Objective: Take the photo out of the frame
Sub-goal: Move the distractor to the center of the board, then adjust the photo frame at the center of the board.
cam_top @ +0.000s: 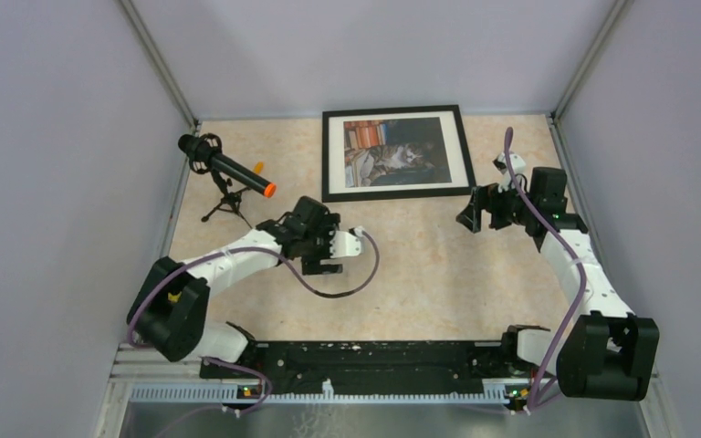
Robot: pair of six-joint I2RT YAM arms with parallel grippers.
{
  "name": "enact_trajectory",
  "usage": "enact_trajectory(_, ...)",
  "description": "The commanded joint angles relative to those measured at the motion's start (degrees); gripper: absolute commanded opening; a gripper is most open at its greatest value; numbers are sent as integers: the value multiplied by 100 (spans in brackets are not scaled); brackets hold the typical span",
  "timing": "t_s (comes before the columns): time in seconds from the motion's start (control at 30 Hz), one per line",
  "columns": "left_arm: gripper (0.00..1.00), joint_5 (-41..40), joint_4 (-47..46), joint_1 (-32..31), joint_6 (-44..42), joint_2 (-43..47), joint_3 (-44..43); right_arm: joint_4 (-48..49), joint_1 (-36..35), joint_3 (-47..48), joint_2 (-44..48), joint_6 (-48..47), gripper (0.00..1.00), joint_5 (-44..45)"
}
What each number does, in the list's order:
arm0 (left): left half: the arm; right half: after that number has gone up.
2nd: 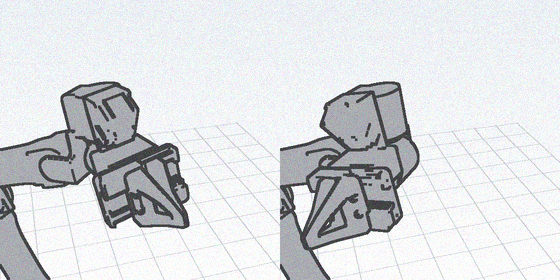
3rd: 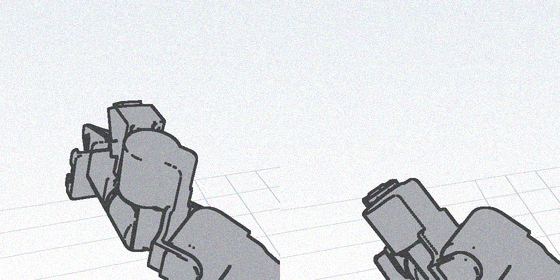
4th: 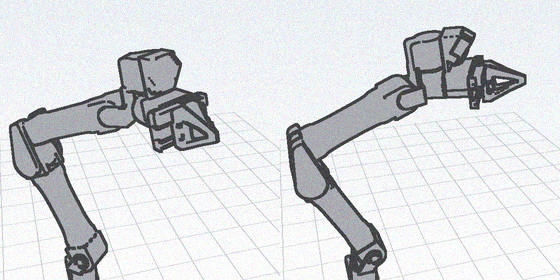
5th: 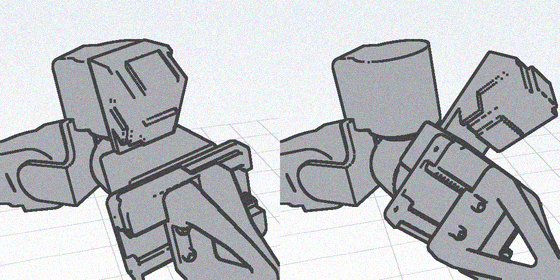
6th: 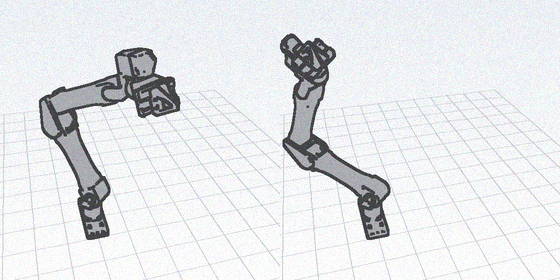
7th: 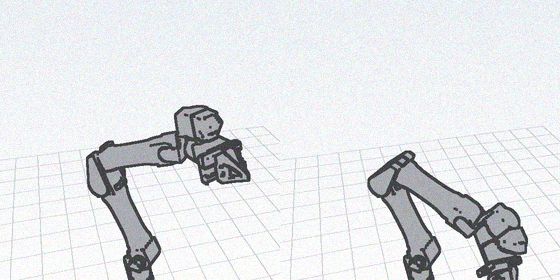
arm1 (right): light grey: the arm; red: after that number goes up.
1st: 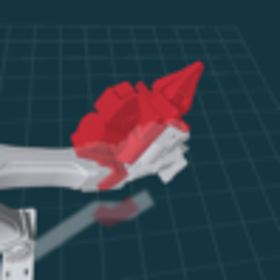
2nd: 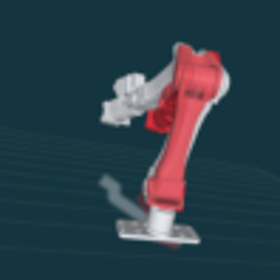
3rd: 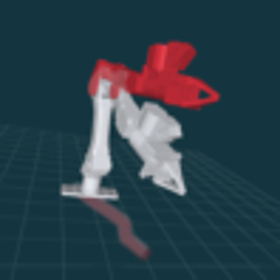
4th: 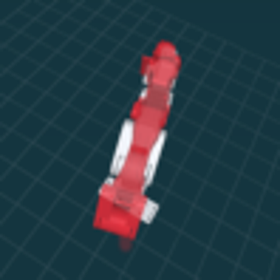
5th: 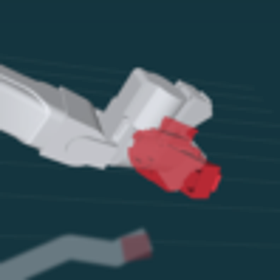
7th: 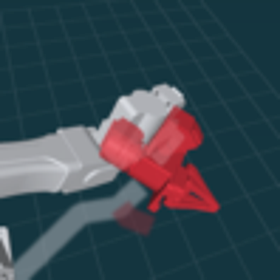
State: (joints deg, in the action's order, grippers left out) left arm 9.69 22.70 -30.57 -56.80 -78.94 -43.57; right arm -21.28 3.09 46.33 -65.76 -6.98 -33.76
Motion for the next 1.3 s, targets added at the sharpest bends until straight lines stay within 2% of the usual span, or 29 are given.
enact_trajectory(0.0, 98, -628, -70, -849, 823, -390, -767, 43, -61, 359, -18, -9, 99, 89)
enact_trajectory(0.07, 98, -670, -57, -1047, 1117, -633, -1206, 53, -58, 428, -95, 77, 99, 214)
enact_trajectory(0.23, 99, -1068, 237, -1065, 1909, -1621, -2865, -63, -63, 896, -622, 216, 99, 581)
enact_trajectory(0.5, 99, -510, 518, -1006, 2199, -3258, -4875, -32, -5, 1706, -1466, 454, 99, 1275)
enact_trajectory(0.73, 97, 82, 747, -720, 2772, -4535, -6317, -108, 352, 1772, -1850, 566, 99, 827)
enact_trajectory(0.97, 98, 108, 823, -503, 2878, -5208, -6873, -196, 546, 1583, -1762, 542, 99, 514)
enact_trajectory(1.27, 97, 254, 1124, -328, 2932, -5460, -6809, -587, 570, 1515, -1615, 820, 99, 28)
